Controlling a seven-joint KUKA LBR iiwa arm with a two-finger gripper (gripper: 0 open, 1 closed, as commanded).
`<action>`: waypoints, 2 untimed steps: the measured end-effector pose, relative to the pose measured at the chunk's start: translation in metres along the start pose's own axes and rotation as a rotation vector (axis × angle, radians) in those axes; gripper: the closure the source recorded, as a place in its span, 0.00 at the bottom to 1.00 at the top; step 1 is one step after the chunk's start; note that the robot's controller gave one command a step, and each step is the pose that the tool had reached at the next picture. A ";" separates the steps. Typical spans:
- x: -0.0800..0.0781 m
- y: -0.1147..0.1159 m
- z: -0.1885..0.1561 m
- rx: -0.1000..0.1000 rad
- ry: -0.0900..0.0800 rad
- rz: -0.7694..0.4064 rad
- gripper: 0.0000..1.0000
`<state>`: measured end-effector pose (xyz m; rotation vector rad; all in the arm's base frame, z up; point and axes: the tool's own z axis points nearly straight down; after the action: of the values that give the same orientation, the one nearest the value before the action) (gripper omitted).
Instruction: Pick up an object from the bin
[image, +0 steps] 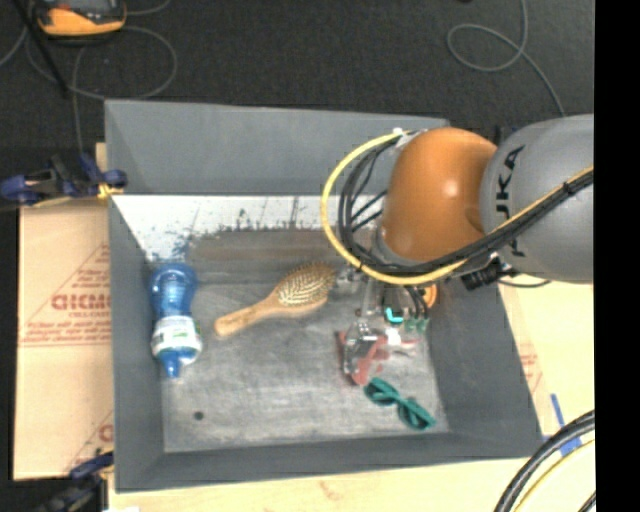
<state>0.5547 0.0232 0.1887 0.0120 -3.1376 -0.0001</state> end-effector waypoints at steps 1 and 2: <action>-0.002 0.000 -0.004 0.000 -0.008 0.000 0.00; -0.012 -0.022 0.041 0.002 -0.010 -0.124 0.00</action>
Offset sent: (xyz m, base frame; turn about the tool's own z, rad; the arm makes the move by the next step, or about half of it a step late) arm 0.0261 -0.0585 -0.1187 -0.3338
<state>0.5669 0.0013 0.1477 0.2076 -3.1412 0.0019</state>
